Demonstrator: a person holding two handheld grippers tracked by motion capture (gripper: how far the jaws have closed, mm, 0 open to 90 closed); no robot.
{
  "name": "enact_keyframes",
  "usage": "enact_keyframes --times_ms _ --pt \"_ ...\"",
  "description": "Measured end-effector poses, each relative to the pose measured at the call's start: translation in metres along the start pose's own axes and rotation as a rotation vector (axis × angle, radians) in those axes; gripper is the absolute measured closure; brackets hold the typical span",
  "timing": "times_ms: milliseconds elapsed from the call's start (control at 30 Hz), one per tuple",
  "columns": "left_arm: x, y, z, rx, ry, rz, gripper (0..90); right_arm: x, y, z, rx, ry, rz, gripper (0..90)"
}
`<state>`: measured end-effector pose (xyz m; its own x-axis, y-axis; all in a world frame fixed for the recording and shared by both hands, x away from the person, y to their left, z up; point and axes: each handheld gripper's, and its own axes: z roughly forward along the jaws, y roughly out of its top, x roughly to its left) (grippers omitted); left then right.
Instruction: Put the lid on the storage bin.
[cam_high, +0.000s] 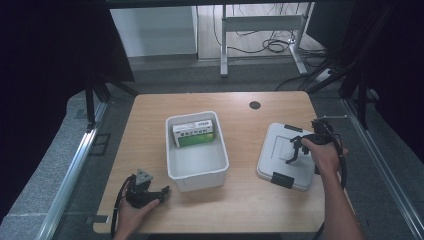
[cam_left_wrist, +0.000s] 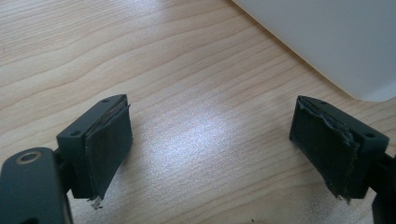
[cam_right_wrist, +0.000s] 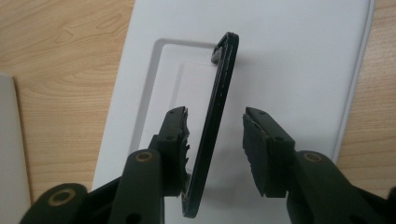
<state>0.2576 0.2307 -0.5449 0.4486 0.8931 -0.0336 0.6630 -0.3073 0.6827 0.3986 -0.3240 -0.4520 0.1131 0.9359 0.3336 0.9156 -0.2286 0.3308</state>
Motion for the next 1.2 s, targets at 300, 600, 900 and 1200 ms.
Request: enact_keyframes --times_ms 300,600,900,1200 --pt "0.0 0.0 0.0 0.0 0.0 0.0 12.9 -0.002 0.001 0.008 0.042 0.038 0.064 76.5" --pt "0.0 0.0 0.0 0.0 0.0 0.0 12.9 -0.001 -0.001 0.01 0.035 0.048 0.121 84.5" --pt "0.0 0.0 0.0 0.0 0.0 0.0 12.9 0.008 -0.003 0.004 0.011 0.036 0.113 84.9" --pt "0.0 0.0 0.0 0.0 0.0 0.0 12.9 0.011 0.0 -0.015 -0.01 0.053 0.098 84.9"
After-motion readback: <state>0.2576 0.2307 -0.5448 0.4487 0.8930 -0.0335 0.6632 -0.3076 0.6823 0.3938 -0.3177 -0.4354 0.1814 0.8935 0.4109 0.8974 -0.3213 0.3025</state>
